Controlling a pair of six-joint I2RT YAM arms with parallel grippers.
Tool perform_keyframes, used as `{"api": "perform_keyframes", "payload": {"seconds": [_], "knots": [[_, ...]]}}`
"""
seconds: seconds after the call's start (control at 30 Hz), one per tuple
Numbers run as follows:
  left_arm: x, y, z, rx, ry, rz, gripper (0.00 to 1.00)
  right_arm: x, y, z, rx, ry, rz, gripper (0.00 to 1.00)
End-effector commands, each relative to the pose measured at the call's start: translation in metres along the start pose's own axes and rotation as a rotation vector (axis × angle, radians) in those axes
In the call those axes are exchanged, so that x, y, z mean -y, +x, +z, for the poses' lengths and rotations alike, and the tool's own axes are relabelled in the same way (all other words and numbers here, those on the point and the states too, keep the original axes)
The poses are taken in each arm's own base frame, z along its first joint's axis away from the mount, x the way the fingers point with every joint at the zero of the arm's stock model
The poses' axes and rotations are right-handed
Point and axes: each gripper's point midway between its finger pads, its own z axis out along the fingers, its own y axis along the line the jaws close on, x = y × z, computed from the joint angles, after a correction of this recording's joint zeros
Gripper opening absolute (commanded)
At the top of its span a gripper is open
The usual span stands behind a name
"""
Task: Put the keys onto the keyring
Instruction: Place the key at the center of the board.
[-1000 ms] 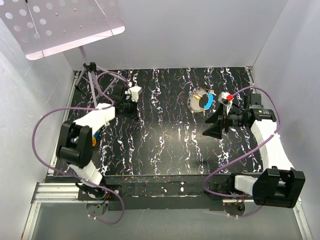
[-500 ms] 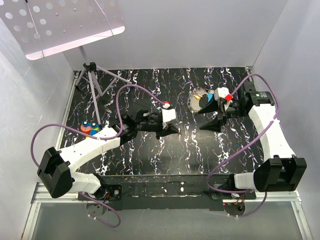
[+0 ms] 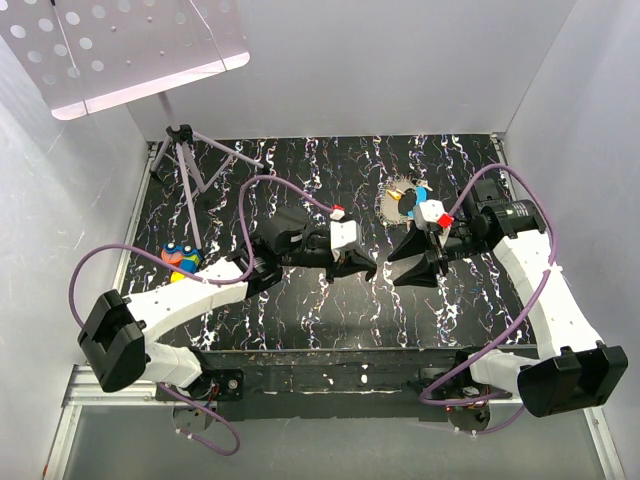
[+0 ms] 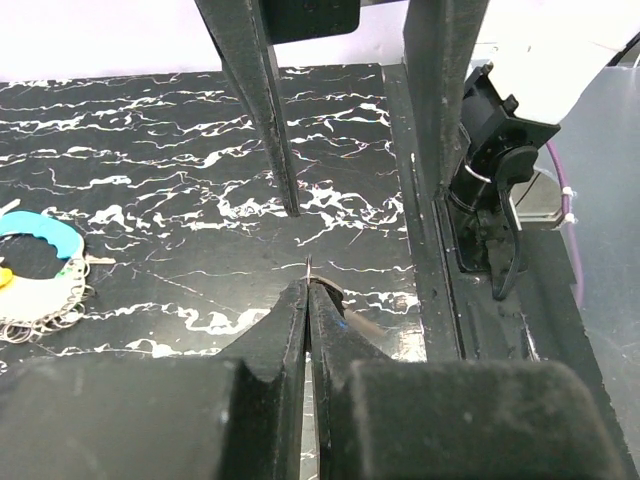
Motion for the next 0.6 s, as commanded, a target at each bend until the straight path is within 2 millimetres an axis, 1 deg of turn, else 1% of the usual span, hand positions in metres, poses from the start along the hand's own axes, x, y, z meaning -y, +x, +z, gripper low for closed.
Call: {"api": "perform_keyframes", "payload": {"seconds": [0.0,0.1,0.23,0.37,0.57], "knots": [[0.0066,-0.007,0.0016,0.041,0.006,-0.014,0.0,-0.0021,-0.0039,0.0025,0.006,-0.009,0.035,0.59],[0.008,-0.0057,0.0017,0.047,0.004,-0.022,0.0,-0.0011,-0.0051,0.003,0.008,-0.007,0.049,0.56],[0.0075,-0.0102,0.0017,0.079,-0.006,-0.031,0.0,0.0007,-0.0046,0.0044,0.009,-0.007,0.065,0.52],[0.0086,-0.0115,0.0021,0.103,-0.007,-0.051,0.0,0.0039,-0.0003,0.0057,-0.003,0.0,0.081,0.51],[0.0115,-0.0108,0.001,0.127,-0.016,-0.08,0.0,0.0066,-0.0031,0.0061,0.003,0.001,0.089,0.49]]}}
